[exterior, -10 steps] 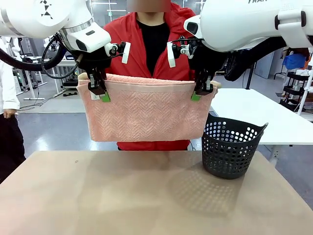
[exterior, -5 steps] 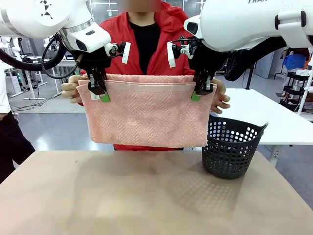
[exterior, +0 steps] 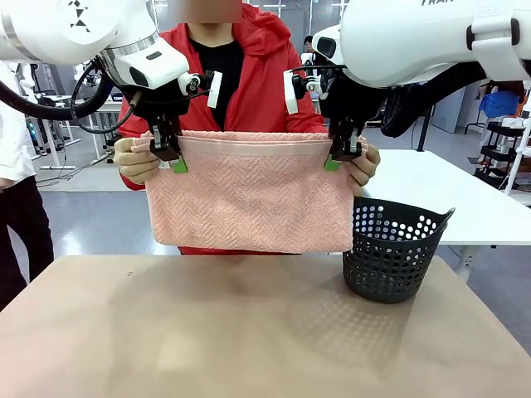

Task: Fold the towel.
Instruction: Release the end of the 100 cm Hotel Towel you were holding.

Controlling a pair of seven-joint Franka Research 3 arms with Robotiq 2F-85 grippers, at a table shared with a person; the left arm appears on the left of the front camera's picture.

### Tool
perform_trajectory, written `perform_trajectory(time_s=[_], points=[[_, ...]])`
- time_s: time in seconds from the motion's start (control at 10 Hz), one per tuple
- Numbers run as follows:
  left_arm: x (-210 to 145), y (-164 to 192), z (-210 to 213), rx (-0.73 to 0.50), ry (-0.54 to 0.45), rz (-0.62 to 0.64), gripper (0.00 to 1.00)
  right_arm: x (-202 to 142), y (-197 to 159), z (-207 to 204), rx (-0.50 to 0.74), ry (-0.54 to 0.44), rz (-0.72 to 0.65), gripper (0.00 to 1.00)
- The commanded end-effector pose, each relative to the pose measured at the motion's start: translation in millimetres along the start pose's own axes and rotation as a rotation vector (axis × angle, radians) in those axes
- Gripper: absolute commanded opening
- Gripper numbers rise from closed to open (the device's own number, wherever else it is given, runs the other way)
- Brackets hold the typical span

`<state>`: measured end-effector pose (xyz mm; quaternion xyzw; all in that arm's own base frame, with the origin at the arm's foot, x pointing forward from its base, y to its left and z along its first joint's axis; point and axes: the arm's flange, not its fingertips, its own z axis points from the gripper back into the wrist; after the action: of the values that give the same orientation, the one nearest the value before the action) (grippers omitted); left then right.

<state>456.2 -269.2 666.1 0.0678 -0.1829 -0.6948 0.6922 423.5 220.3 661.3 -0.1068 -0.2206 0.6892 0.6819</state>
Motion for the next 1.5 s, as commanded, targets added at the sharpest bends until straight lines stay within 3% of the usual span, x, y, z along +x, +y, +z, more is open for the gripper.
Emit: perform_trajectory(time_s=[0.0,0.4,0.5,0.6,0.7,0.8,0.9,1.0,1.1,1.2,1.3,1.4], points=[[-1,2,3,0.005,0.002,-0.004,0.00,-2,0,3,-0.007,0.005,0.002,0.00],[-1,2,3,0.005,0.002,-0.004,0.00,-2,0,3,-0.007,0.005,0.002,0.00],[0,0,0,0.000,0.000,0.000,0.50,0,0,0,0.000,0.000,0.000,0.23],[1,-1,2,0.003,-0.006,0.002,0.46,-2,1,2,-0.002,0.003,0.000,0.38],[0,-2,6,0.012,-0.016,0.007,0.91,-4,1,5,-0.006,0.000,-0.010,0.57],[-1,-2,14,0.029,-0.039,0.021,0.87,-5,1,13,-0.012,-0.002,-0.017,0.72],[-3,-4,33,0.060,-0.050,0.040,1.00,-8,1,31,-0.028,-0.020,-0.035,0.91],[-5,-7,53,0.053,-0.070,0.067,1.00,-13,2,49,-0.029,-0.062,-0.053,1.00],[-10,-11,72,0.043,-0.094,0.110,1.00,-22,3,70,-0.033,-0.099,-0.081,1.00],[-22,-15,90,0.045,-0.104,0.175,0.87,-37,4,89,-0.032,-0.123,-0.143,1.00],[-46,-20,113,0.044,-0.121,0.273,0.96,-62,4,113,-0.036,-0.157,-0.233,0.92],[-71,-23,130,0.048,-0.148,0.347,1.00,-92,1,132,-0.042,-0.185,-0.341,1.00]])
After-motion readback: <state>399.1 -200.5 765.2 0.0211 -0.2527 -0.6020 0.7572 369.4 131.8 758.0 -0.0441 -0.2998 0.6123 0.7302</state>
